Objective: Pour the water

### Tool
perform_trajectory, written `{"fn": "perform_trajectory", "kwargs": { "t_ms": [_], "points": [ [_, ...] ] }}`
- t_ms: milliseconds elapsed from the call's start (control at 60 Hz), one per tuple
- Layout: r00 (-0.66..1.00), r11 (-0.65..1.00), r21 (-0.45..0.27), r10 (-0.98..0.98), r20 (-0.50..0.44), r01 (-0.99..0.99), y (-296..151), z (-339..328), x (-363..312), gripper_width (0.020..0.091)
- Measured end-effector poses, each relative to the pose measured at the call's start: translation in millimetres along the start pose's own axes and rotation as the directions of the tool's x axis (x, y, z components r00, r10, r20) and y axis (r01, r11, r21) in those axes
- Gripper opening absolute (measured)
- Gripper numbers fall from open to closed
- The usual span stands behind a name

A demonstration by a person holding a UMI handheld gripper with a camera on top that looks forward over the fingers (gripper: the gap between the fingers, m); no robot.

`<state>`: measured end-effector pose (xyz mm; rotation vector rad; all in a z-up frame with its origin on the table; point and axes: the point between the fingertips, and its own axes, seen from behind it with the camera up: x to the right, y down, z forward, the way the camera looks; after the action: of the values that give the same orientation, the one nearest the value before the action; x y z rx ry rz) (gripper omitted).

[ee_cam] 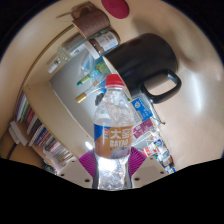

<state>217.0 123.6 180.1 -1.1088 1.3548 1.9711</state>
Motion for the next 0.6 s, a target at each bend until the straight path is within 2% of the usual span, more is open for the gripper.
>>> {"fn": "perform_trajectory", "kwargs": {
  "t_ms": [167, 250, 317, 367, 467, 550, 600],
  "points": [
    [0.995, 0.993, -0.071, -0.101, -0.018, 0.099, 23, 1, 3, 0.0384],
    [0.952, 0.946, -0.114, -0.306, -0.012, 0.303, 43, -4, -12, 0.0385],
    [0.862, 0.854, -0.118, -0.506, 0.034, 0.507, 54, -10, -40, 0.0387],
    [0.757, 0.754, -0.074, -0.65, 0.067, 0.653, 56, -19, -74, 0.0387],
    [0.454, 0.459, 0.094, -0.888, 0.074, 0.884, 33, -41, -156, 0.0388],
    [0.131, 0.122, 0.198, -0.991, -0.035, 0.973, 15, -54, -215, 0.0386],
    [-0.049, -0.071, 0.213, -0.993, -0.108, 0.974, -4, -66, -235, 0.0387]
  ]
}}
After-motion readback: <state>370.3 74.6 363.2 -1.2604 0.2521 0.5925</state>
